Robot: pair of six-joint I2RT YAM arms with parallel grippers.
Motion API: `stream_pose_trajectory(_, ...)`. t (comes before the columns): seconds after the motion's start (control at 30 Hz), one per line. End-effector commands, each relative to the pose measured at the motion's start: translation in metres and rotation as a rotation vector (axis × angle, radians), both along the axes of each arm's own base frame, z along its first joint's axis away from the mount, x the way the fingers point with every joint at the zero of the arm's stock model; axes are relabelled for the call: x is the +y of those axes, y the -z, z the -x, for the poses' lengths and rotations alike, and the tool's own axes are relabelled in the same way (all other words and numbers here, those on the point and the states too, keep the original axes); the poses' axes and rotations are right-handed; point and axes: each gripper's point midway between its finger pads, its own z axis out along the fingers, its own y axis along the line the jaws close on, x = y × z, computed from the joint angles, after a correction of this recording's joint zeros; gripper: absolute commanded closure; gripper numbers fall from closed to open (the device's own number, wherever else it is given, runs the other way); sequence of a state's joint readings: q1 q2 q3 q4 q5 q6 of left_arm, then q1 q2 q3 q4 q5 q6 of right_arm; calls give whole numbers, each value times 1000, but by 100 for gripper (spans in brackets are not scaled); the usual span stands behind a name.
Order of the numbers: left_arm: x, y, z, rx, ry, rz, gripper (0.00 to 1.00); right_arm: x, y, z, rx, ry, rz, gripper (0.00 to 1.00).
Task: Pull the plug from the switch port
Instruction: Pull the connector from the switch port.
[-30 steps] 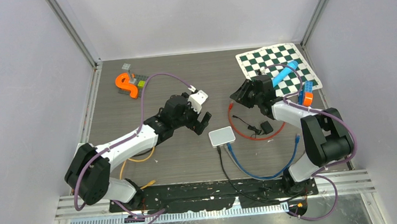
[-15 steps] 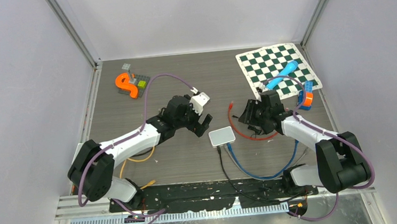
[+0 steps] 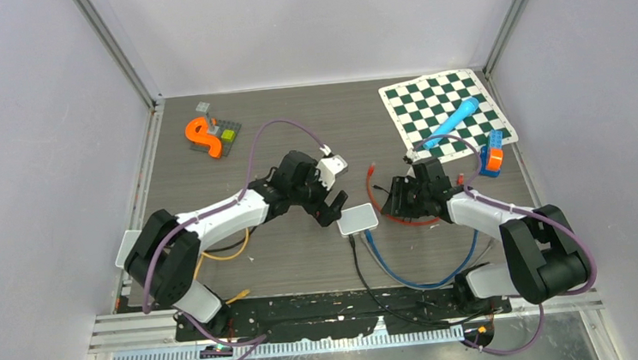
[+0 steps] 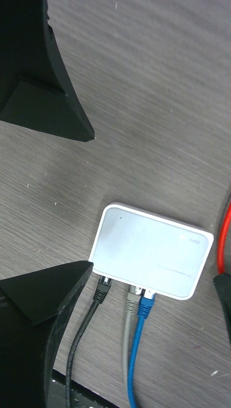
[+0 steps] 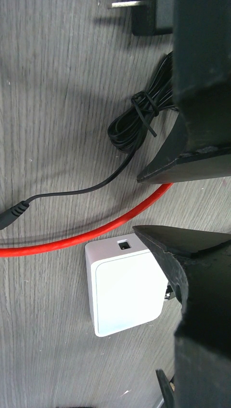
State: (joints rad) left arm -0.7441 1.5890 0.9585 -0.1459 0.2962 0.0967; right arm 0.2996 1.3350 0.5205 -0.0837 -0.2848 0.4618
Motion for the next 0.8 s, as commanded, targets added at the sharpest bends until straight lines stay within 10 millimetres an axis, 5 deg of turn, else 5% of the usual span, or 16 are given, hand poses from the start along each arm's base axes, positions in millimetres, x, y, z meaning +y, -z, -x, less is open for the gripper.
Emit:
stream_pose_trajectory(0.0,-14,1,11,44,99,3,0,-1,-5,-5,-49,-11,18,56)
stream_pose_trajectory(0.27,-26,12,21,47,183,-67,1,-3,-5,2,-28,57,-2,59)
stream_pose_trajectory(0.43,-28,21,23,36,215,-117,1,15,-36,6,-117,65,-173,56)
stream_pose_trajectory(0.77,-26,38,24,13,277,-217,1,15,-51,26,-170,111,-262,53)
